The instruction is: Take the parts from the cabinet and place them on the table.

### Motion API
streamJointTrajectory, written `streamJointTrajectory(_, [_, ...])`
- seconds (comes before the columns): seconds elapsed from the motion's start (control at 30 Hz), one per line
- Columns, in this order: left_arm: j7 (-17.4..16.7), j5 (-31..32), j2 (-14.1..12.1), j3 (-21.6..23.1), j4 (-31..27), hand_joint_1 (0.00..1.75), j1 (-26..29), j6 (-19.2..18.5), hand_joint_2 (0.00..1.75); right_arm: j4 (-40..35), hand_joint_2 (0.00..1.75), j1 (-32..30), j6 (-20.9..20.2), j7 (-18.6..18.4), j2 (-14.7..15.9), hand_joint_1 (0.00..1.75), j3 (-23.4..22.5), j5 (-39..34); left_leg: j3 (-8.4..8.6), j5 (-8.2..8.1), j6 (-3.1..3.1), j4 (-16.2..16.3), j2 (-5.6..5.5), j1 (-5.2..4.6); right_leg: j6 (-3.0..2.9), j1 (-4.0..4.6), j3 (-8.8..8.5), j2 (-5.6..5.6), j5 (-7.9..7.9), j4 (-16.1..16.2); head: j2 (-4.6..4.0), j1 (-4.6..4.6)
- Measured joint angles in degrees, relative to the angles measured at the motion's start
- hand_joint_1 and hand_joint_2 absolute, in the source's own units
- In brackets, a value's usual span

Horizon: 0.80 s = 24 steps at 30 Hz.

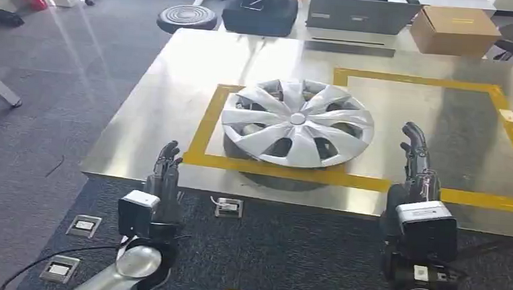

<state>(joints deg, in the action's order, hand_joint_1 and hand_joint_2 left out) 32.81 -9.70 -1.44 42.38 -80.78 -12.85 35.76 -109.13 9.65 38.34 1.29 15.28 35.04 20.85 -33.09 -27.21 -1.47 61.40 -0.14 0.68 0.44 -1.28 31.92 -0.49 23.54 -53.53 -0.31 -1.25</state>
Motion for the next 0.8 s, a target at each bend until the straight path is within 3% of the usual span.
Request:
streamJointTrajectory(0.03, [0.0,0.0,0.0,0.0,-0.2,0.0,0.0,0.0,0.0,0.0,0.0,0.0,0.0,0.0,0.0,0.0,0.1,0.0,3.54,0.74,0.22,-5.3,-0.01,0.01,0.26,0.0,0.15,0.02,-0.18,-0.2,0.0,-0.24])
streamJointTrajectory(0.07, [0.0,0.1,0.0,0.0,-0.3,0.0,-0.1,0.0,0.0,0.0,0.0,0.0,0.0,0.0,0.0,0.0,0.1,0.0,4.79,0.17,0.6,-8.1,-0.08,-0.34,0.56,0.34,0.64,0.07,-0.4,-0.3,0.0,-0.59])
streamJointTrajectory(0.1, [0.0,0.2,0.0,0.0,-0.3,0.0,-0.1,-0.1,0.0,0.0,0.0,0.1,0.0,-0.1,0.0,0.0,0.2,0.0,4.3,0.77,1.21,-7.5,-0.13,-0.4,1.03,0.26,0.56,0.03,-0.81,-0.2,0.0,-0.17])
streamJointTrajectory(0.17, [0.0,0.2,0.0,0.0,-0.4,0.0,0.0,-0.2,0.0,0.0,0.0,0.1,0.0,-0.2,0.0,0.0,0.2,0.0,3.93,0.85,1.65,-7.7,-0.19,-0.62,1.74,0.19,0.69,0.04,-1.33,-0.1,0.0,0.02])
streamJointTrajectory(0.2, [0.0,0.2,0.0,-0.1,-0.4,0.0,0.0,-0.2,0.0,0.0,0.0,0.1,0.0,-0.2,0.0,0.0,0.2,0.0,3.75,1.48,2.47,-8.2,-0.12,-0.34,2.24,0.23,0.92,0.16,-1.68,-0.1,0.0,0.31])
streamJointTrajectory(0.23, [0.0,0.2,0.0,-0.1,-0.4,0.0,-0.2,-0.2,0.0,0.0,0.0,0.0,0.0,-0.2,0.0,0.0,0.3,0.0,3.56,2.0,2.9,-8.4,0.18,-0.14,2.33,-0.1,1.4,0.32,0.02,-1.1,-0.02,0.2])
streamJointTrajectory(0.27, [0.0,0.2,0.0,-0.1,-0.5,0.0,-0.2,-0.2,0.0,0.0,0.0,0.1,0.0,-0.3,0.0,0.0,0.3,0.0,3.08,2.39,3.4,-8.4,0.18,-0.17,2.48,-0.05,2.49,0.3,3.16,-3.9,0.0,0.62])
streamJointTrajectory(0.33, [0.0,0.2,0.0,-0.2,-0.5,0.0,0.0,-0.2,0.0,0.0,0.0,0.1,0.0,-0.4,0.0,0.0,0.3,0.0,2.2,3.08,3.73,-8.4,0.22,-0.33,2.82,-0.01,5.34,0.33,9.29,-13.0,-0.02,1.6])
streamJointTrajectory(0.37, [0.0,0.2,0.0,-0.2,-0.5,0.0,0.0,-0.1,0.0,0.0,0.0,0.1,-0.1,-0.4,0.0,0.0,0.4,0.0,1.57,3.49,3.74,-8.3,0.22,-0.42,3.0,-0.02,6.29,0.32,11.22,-17.5,0.0,1.79])
streamJointTrajectory(0.4, [0.0,0.2,0.0,-0.2,-0.5,0.0,0.1,0.1,0.0,0.1,0.0,0.0,-0.1,-0.4,0.0,0.0,0.5,0.0,1.02,3.87,3.72,-8.2,0.22,-0.48,3.07,-0.02,6.18,0.32,11.31,-19.3,0.0,1.97])
streamJointTrajectory(0.43, [-0.1,0.2,0.0,-0.2,-0.5,0.0,0.2,0.1,0.0,0.1,0.0,0.1,-0.1,-0.4,0.0,0.0,0.5,0.0,0.43,4.27,3.61,-8.1,0.22,-0.5,3.01,-0.02,4.75,0.31,9.86,-18.1,-0.02,2.14])
streamJointTrajectory(0.47, [-0.2,0.3,0.0,-0.2,-0.6,0.0,0.4,0.2,0.0,0.1,0.0,0.1,-0.1,-0.4,0.0,0.0,0.5,0.0,-0.05,4.54,3.53,-8.0,0.22,-0.5,2.9,-0.02,2.28,0.31,7.78,-14.8,0.0,2.34])
streamJointTrajectory(0.53, [-0.2,0.5,0.0,-0.3,-0.8,0.0,0.5,0.2,0.0,0.1,0.0,0.1,-0.1,-0.5,0.0,0.0,0.5,0.0,-0.63,4.94,3.17,-7.6,0.17,-0.5,2.44,-0.02,-4.57,0.33,4.14,-4.1,0.0,2.82])
streamJointTrajectory(0.57, [-0.4,0.7,0.0,-0.3,-0.9,0.0,0.5,0.3,0.0,0.1,0.0,0.3,-0.1,-0.6,0.0,0.0,0.5,0.0,-0.96,5.17,2.85,-7.5,0.16,-0.81,2.2,0.23,-6.52,0.38,5.38,-0.6,-0.02,3.04])
streamJointTrajectory(0.6, [-0.6,0.8,0.0,-0.3,-1.2,0.0,0.5,0.3,0.0,0.1,0.0,0.3,-0.1,-0.7,0.0,0.0,0.5,0.1,-1.18,5.66,2.48,-7.4,0.17,-0.84,2.04,0.38,-7.39,0.56,5.24,0.6,0.0,2.95])
streamJointTrajectory(0.7, [-1.0,1.0,-0.1,-0.3,-1.2,0.0,0.6,0.3,0.0,0.1,0.0,0.3,-0.1,-0.8,0.0,0.0,0.6,0.1,-1.74,7.16,1.37,-7.6,0.07,-0.97,1.16,0.6,-6.38,0.53,4.42,0.7,0.0,2.76])
streamJointTrajectory(0.73, [-1.0,1.0,-0.2,-0.4,-1.3,0.0,0.6,0.3,0.0,0.1,0.0,0.4,-0.1,-0.9,0.0,0.0,0.6,0.1,-2.17,6.1,1.07,-6.9,-0.13,-0.8,0.66,-0.23,-6.14,0.02,3.74,1.0,-0.02,2.67])
streamJointTrajectory(0.77, [-1.0,1.1,-0.2,-0.4,-1.4,0.0,0.6,0.3,0.0,0.1,0.0,0.4,-0.2,-1.1,0.0,0.0,0.7,0.1,-3.24,3.42,0.67,-4.9,-0.15,-0.78,0.2,-0.05,-5.29,0.17,3.26,1.0,0.0,2.34])
streamJointTrajectory(0.8, [-1.1,1.1,-0.2,-0.4,-1.6,0.0,0.6,0.3,0.0,0.1,0.0,0.5,-0.2,-1.2,0.0,0.0,0.7,0.1,-4.82,-0.2,0.48,-0.7,-0.13,-0.61,-0.37,0.0,-4.47,-0.04,2.66,0.9,-0.02,1.56])
